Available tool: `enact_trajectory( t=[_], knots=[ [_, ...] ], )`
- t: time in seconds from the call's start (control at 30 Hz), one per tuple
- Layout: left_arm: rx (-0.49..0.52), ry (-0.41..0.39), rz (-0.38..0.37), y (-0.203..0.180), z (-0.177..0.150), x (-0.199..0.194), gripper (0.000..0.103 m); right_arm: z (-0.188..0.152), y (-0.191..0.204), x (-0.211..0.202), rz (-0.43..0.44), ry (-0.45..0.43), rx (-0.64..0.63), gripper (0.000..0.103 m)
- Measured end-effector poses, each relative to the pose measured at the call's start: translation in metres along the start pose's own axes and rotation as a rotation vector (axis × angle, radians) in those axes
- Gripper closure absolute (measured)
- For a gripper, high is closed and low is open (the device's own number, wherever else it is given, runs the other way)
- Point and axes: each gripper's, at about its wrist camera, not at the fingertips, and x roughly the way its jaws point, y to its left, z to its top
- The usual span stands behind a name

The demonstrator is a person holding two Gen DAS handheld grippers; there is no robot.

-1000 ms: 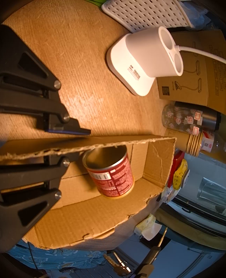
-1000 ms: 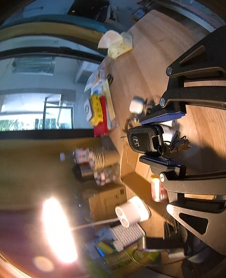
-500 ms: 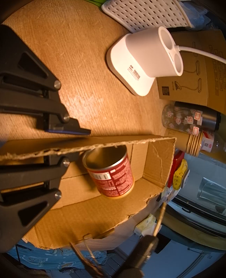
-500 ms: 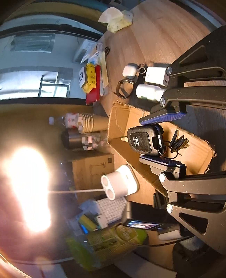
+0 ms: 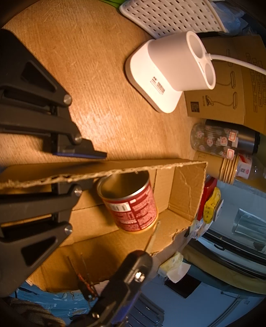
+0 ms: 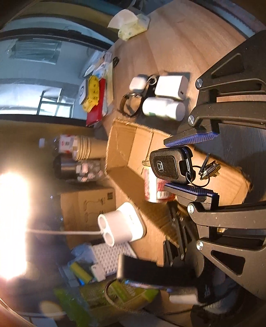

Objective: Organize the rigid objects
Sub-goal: 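Carry the car key into the box and open the right gripper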

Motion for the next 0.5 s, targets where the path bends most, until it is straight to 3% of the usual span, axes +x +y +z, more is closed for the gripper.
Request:
enact_trajectory(
  t=[0.5],
  knots=[
    [0.001,-0.001,-0.002,0.001,0.000,-0.001,0.091,-0.012,0.012,0.006,-0.017,0.057,-0.041,0.065]
  ],
)
